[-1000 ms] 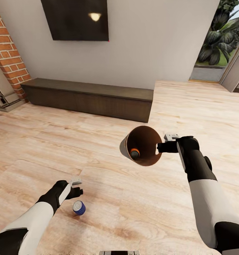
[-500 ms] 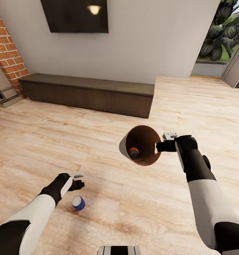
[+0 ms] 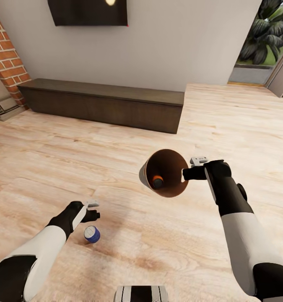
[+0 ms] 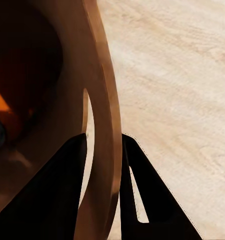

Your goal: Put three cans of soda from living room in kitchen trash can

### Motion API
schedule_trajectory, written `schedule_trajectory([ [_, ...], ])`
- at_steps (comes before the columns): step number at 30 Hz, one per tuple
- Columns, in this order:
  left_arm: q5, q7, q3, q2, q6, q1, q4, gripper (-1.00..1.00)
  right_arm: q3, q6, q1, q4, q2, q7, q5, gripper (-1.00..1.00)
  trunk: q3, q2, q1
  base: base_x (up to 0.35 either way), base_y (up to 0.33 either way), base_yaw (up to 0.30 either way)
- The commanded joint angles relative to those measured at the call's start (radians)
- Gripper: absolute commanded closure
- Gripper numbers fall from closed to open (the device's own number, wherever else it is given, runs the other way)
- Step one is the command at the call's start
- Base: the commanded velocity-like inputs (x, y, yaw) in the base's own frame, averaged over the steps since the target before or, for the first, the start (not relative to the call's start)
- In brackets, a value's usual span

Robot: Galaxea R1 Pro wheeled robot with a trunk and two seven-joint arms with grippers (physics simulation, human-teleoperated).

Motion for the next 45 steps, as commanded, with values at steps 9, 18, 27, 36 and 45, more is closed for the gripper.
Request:
schedule_trajectory([
  [9, -0.001, 0.000, -0.001, 0.000, 0.000, -0.002, 0.001, -1.00, 0.004, 0.004, -0.001, -0.001, 0.007, 0.006, -0.027, 1.00, -0.047, -0.002, 0.004, 0.000, 0.000, 0.000],
  [18, 0.000, 0.000, -0.003, 0.010, -0.009, -0.002, 0.000, -1.00, 0.012, 0.004, -0.001, -0.008, 0.013, 0.006, -0.026, 1.00, -0.080, -0.004, 0.006, 0.000, 0.000, 0.000],
  [27, 0.003, 0.001, -0.002, 0.012, -0.010, -0.002, -0.002, -1.00, 0.061, 0.005, -0.002, -0.111, 0.070, -0.041, -0.026, 1.00, -0.081, -0.004, 0.006, 0.000, 0.000, 0.000],
  [36, 0.003, 0.002, 0.000, 0.014, -0.011, -0.002, -0.007, -1.00, 0.082, 0.005, -0.005, -0.120, 0.082, -0.071, -0.026, 1.00, -0.100, -0.005, 0.009, 0.000, 0.000, 0.000],
  [45, 0.003, 0.001, 0.000, 0.037, -0.010, -0.018, -0.017, -1.00, 0.082, 0.005, -0.008, -0.121, 0.081, -0.073, -0.026, 1.00, -0.140, -0.007, 0.013, 0.000, 0.000, 0.000],
])
